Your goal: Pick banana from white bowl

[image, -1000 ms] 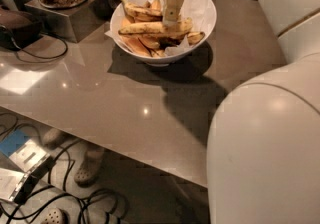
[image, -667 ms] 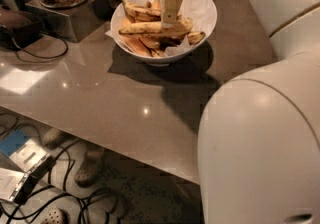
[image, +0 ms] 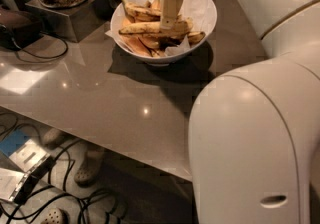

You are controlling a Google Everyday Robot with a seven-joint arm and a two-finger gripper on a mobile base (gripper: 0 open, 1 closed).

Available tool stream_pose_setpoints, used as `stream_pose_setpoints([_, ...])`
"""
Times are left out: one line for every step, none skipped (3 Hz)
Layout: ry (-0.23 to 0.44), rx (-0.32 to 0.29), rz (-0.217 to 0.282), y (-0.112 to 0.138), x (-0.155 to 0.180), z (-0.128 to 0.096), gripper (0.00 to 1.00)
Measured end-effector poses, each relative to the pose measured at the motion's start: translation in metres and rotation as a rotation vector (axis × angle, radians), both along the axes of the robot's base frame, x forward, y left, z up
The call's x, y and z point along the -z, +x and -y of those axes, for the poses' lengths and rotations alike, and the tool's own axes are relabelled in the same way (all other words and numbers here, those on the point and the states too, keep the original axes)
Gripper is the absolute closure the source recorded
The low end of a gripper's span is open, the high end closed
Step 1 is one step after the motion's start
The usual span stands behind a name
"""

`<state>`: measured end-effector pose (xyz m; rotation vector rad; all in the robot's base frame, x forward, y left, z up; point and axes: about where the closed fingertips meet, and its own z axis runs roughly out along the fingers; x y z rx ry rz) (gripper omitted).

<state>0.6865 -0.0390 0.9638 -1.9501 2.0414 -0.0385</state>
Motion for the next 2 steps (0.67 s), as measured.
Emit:
stream_pose_setpoints([-0.005,0.005,-0.018,0.0021,0.0092,0.0013,0.53])
stream_pose_setpoints([-0.009,0.002,-0.028,0.0024,0.0123,0.0016,0.57])
